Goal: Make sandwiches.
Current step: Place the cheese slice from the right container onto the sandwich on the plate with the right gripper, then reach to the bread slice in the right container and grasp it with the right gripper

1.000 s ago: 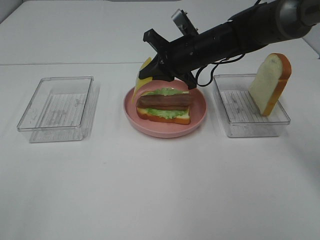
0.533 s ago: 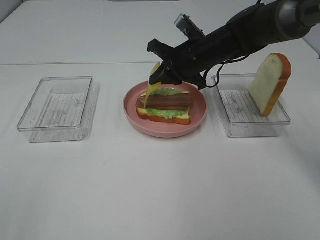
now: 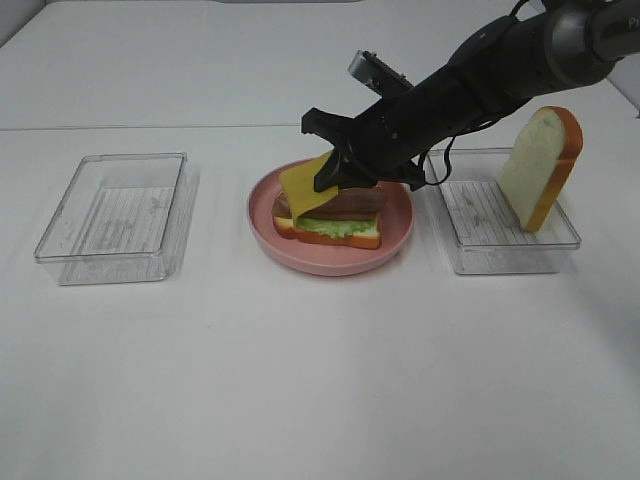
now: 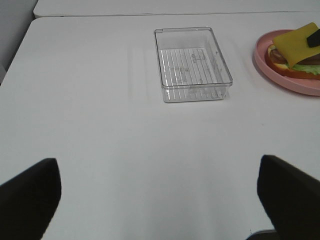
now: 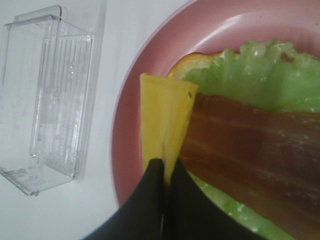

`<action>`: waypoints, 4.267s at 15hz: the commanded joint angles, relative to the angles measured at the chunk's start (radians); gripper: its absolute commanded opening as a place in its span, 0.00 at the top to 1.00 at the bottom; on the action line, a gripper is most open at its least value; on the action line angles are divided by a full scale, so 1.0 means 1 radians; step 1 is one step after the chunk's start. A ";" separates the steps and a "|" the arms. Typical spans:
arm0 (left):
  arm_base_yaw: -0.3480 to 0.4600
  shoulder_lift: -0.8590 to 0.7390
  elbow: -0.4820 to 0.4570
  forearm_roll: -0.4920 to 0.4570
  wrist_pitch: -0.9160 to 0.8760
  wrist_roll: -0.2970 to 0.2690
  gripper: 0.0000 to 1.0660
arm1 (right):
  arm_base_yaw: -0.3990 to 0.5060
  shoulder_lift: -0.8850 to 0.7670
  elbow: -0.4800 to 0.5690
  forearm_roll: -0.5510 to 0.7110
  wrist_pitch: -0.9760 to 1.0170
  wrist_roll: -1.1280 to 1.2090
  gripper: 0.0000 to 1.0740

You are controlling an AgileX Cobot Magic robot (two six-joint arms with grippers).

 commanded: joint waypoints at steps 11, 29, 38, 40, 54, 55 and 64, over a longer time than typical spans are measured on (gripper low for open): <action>-0.007 -0.023 0.002 -0.010 -0.010 0.000 0.06 | -0.005 -0.058 -0.007 -0.246 -0.045 0.118 0.35; -0.007 -0.023 0.002 -0.010 -0.010 0.000 0.06 | -0.226 -0.290 -0.309 -0.943 0.566 0.532 0.10; -0.007 -0.023 0.002 -0.010 -0.010 0.000 0.06 | -0.323 -0.017 -0.576 -0.903 0.732 0.490 0.10; -0.007 -0.023 0.002 -0.010 -0.010 0.000 0.06 | -0.354 -0.015 -0.576 -0.900 0.738 0.495 0.10; -0.007 -0.023 0.002 -0.010 -0.010 0.000 0.06 | -0.387 0.103 -0.550 -0.827 0.770 0.499 0.10; -0.007 -0.023 0.002 -0.010 -0.010 0.000 0.06 | -0.387 0.109 -0.550 -0.827 0.770 0.499 0.10; -0.007 -0.023 0.002 -0.010 -0.010 0.000 0.06 | -0.387 0.124 -0.550 -0.832 0.770 0.498 0.57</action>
